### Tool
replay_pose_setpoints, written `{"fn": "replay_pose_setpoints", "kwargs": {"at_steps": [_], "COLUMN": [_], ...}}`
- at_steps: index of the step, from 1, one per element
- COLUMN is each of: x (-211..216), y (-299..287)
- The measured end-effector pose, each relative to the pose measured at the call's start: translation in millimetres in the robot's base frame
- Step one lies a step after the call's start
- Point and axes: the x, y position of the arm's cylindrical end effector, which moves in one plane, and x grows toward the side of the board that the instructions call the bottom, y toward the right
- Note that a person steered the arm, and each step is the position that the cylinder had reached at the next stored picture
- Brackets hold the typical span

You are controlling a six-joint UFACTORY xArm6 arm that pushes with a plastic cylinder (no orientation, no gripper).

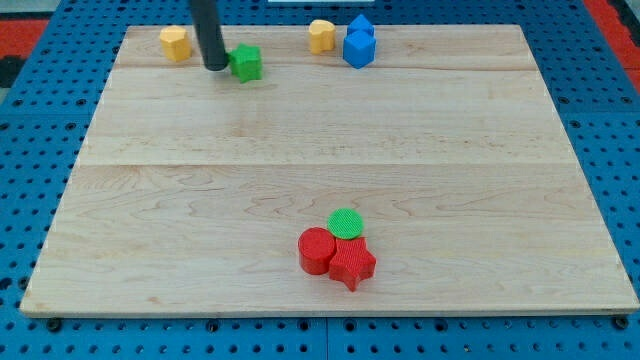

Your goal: Place the green star at the bottom right side of the yellow heart

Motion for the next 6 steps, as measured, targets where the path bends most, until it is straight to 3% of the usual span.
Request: {"fn": "replay_pose_setpoints", "kwargs": {"at_steps": [3,6], "x": [0,-18], "y": [91,112]}}
